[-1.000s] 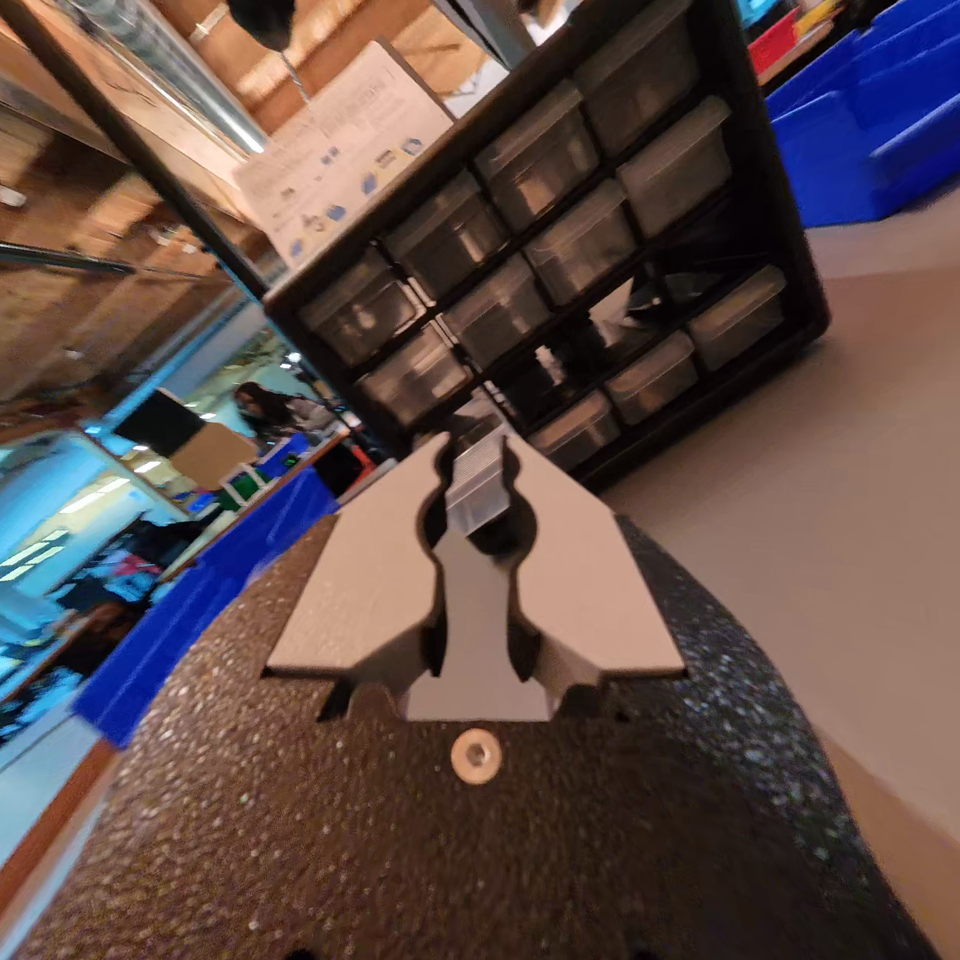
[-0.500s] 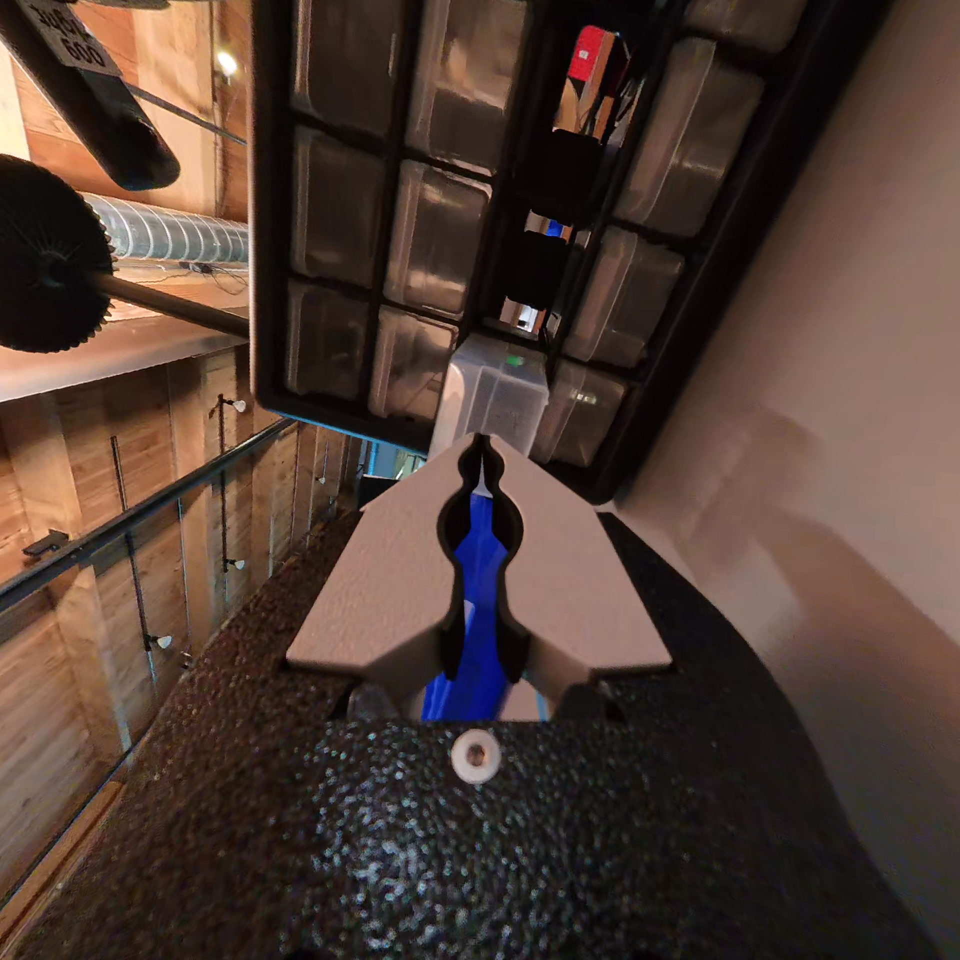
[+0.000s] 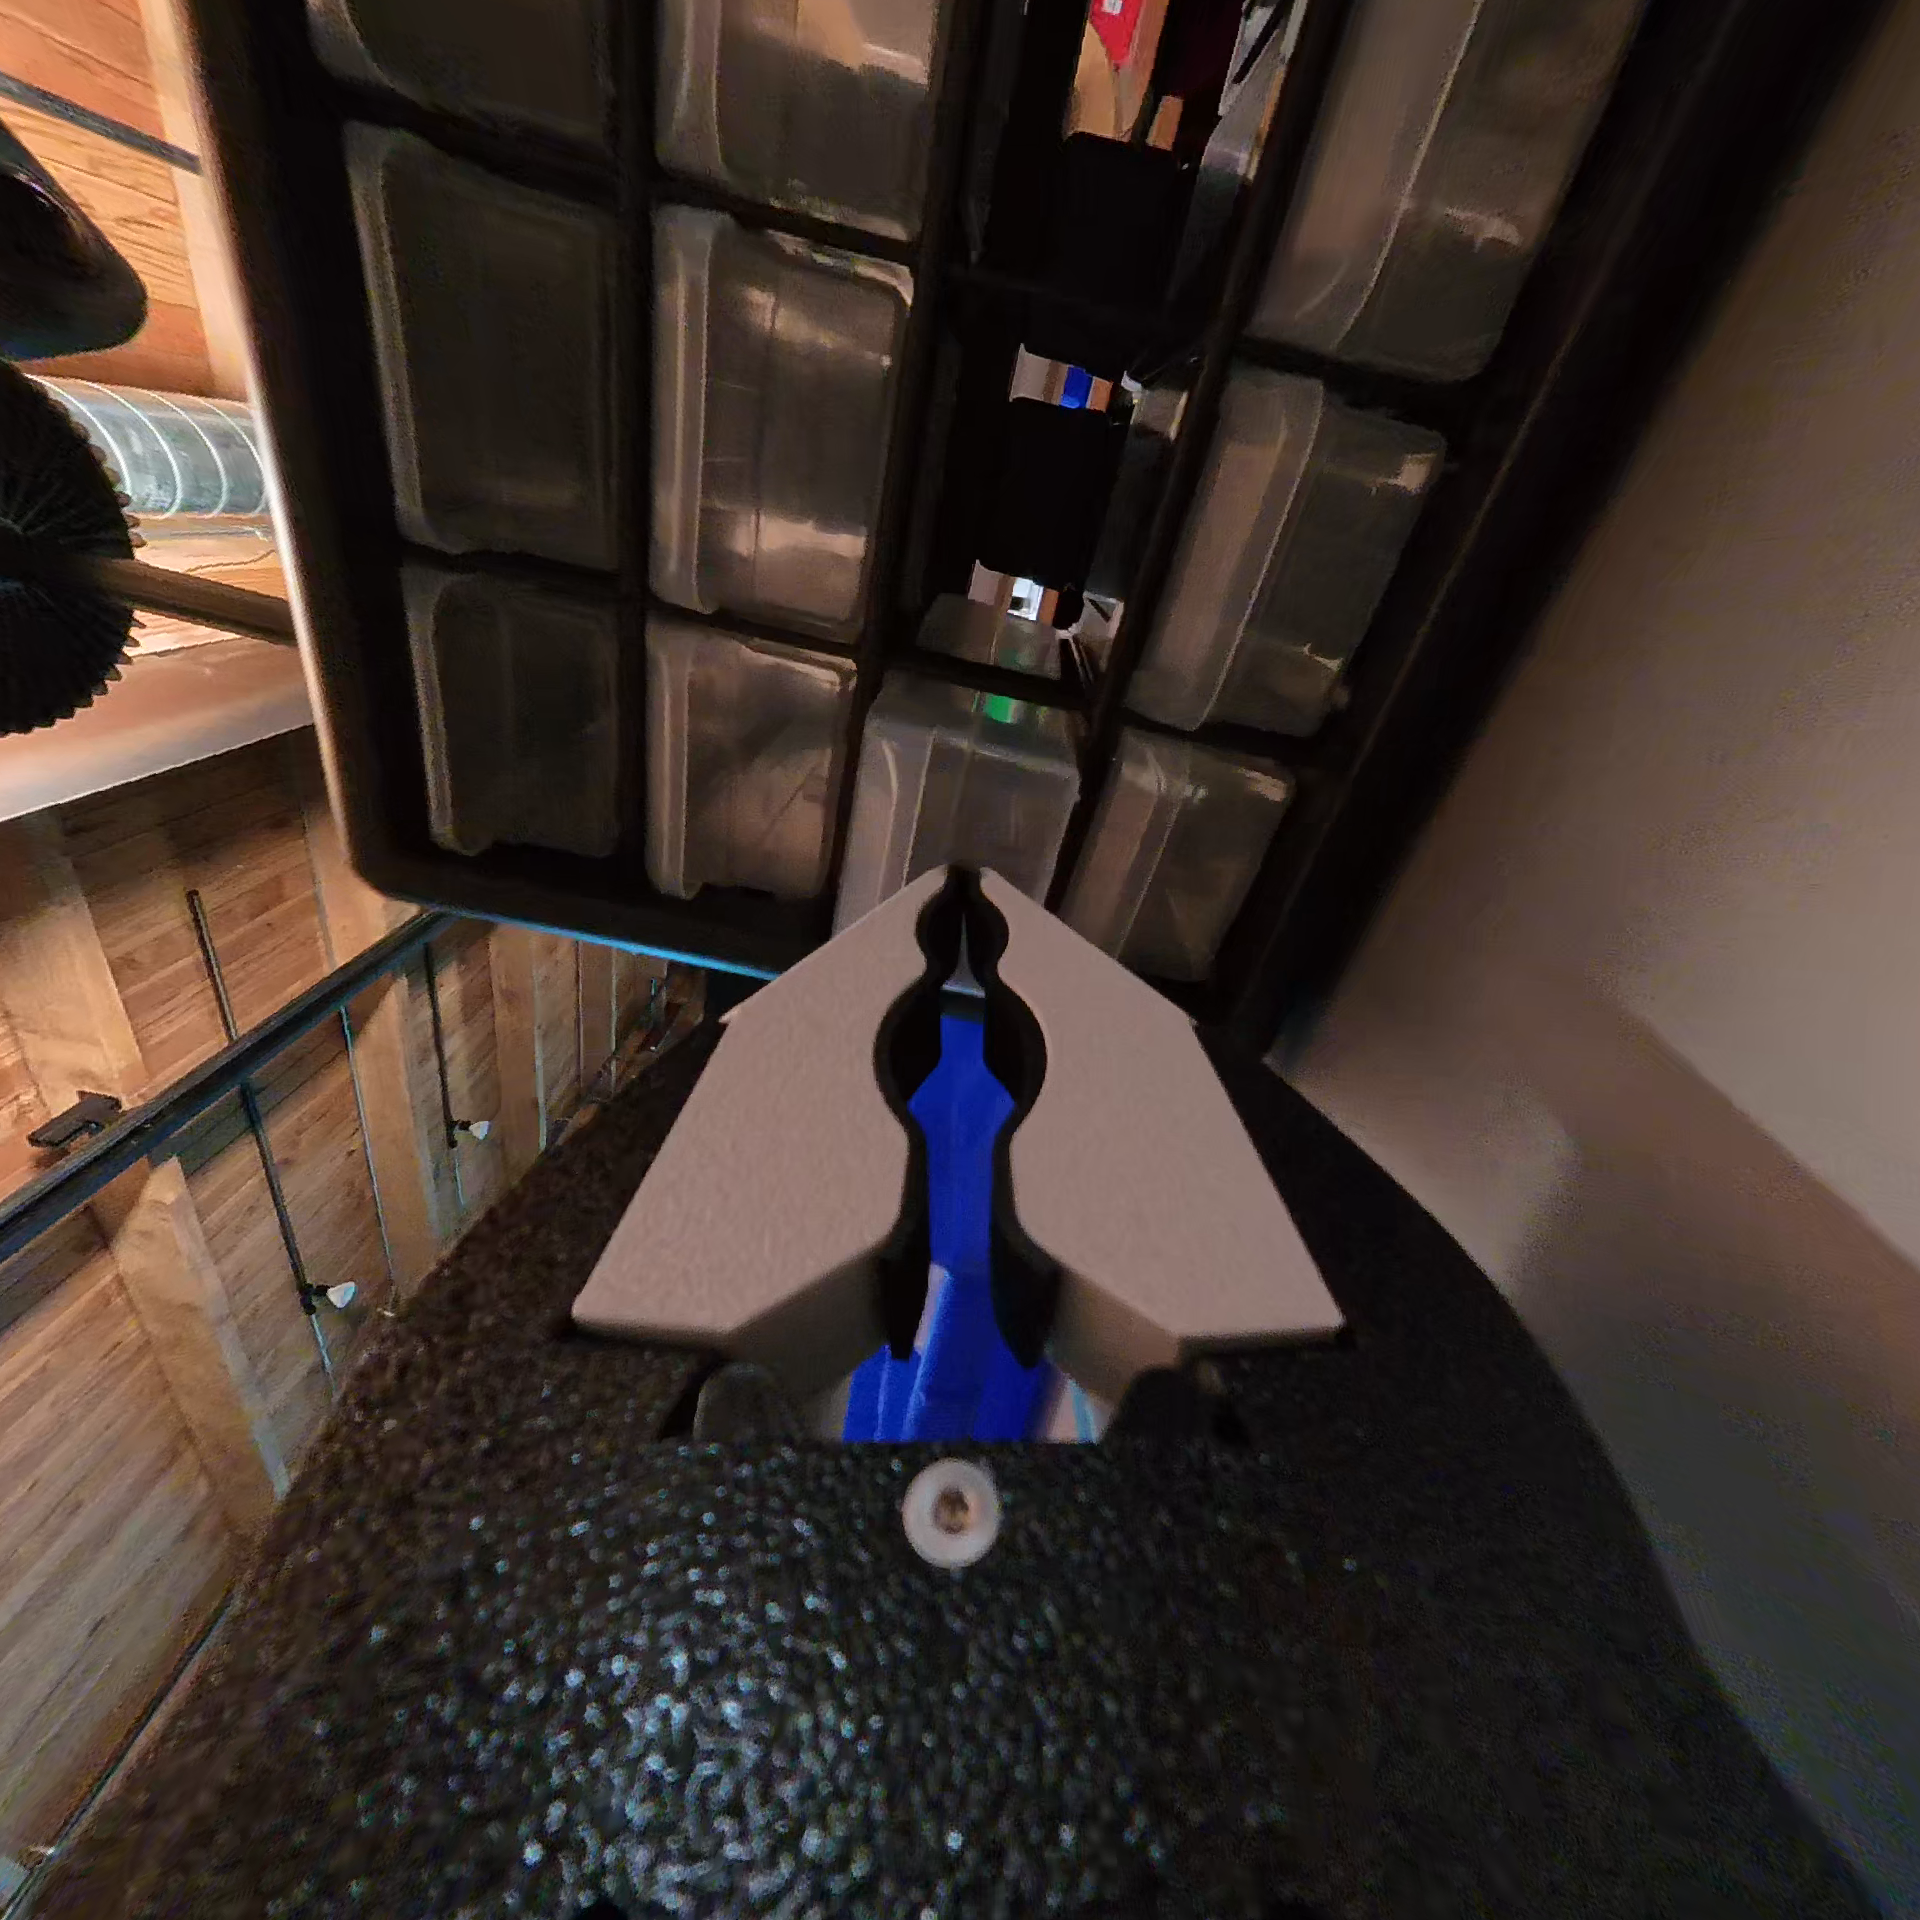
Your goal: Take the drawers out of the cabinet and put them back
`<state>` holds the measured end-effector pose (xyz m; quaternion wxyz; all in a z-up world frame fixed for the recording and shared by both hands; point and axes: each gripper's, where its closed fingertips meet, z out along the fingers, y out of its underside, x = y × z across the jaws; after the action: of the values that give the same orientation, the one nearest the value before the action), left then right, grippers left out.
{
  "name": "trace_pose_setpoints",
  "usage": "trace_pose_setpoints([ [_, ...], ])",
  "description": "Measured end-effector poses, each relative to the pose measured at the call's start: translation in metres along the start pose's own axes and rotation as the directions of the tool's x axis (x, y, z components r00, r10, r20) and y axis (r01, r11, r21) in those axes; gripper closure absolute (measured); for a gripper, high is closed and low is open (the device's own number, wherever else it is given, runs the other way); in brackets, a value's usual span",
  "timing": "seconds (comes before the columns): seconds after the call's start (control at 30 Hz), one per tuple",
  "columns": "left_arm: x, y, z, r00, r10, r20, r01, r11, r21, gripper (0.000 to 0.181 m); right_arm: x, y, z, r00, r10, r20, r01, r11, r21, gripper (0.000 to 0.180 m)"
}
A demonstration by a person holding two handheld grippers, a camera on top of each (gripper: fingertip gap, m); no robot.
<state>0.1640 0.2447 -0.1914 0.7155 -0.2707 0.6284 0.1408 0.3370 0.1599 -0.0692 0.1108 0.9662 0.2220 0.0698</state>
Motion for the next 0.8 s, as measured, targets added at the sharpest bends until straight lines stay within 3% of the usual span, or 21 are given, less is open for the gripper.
trace_pose_setpoints([
  [0.37, 0.003, -0.002, 0.024, 0.999, -0.005, -0.034, 0.004, 1.000, -0.004, 0.181, 0.000, 0.000, 0.000, 1.000, -0.006, -0.012, 0.006, 1.000, -0.011, 0.180],
  [0.8, 0.010, -0.004, 0.011, 0.993, -0.081, -0.087, 0.085, 0.996, 0.039, 0.181, 0.000, 0.000, 0.000, 1.000, -0.013, -0.020, 0.012, 1.000, -0.027, 0.180],
])
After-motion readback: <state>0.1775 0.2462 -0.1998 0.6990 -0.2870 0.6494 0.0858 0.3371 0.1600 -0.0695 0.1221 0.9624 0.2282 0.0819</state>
